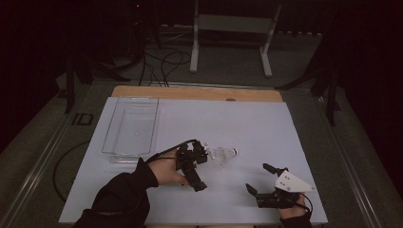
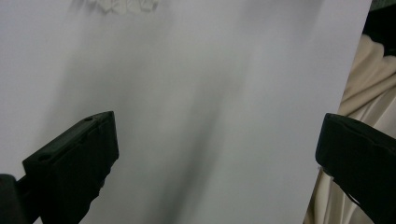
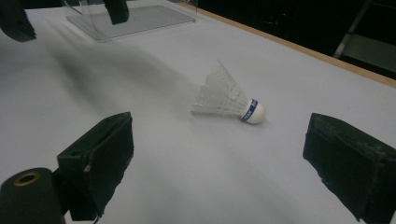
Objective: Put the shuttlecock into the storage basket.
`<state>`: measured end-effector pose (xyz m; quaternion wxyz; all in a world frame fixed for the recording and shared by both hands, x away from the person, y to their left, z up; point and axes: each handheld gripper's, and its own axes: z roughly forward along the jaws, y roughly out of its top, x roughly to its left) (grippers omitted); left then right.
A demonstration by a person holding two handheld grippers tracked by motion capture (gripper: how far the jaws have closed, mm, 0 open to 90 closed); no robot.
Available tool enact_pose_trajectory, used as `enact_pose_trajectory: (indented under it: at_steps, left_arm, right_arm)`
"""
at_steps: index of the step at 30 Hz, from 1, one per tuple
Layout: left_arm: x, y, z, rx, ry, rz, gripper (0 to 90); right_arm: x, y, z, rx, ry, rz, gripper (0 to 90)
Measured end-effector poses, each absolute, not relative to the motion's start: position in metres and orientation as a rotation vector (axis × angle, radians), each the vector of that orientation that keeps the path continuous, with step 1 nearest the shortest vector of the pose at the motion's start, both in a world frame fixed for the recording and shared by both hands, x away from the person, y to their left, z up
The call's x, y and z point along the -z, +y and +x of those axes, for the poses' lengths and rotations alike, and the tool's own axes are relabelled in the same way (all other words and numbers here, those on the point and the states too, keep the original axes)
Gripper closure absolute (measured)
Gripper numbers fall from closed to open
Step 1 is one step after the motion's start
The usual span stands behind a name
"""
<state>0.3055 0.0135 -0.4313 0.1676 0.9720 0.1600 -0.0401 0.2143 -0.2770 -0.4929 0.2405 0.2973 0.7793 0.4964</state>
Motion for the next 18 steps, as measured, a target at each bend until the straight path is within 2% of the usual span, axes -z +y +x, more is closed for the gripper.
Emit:
enact_pose_trajectory:
  at_steps: [5,18]
  left_arm:
    - [0.432,0.002,0.308,0.150,0.433,2.767,0.1]
    - [0.438,-0.022,0.317,0.136,0.461,2.787,0.1]
  right_arm:
    - [0.493,-0.277,0.214,-1.358,2.132,0.815,8.7]
    - [0.493,-0.277,0.215,-1.358,2.136,0.813,8.7]
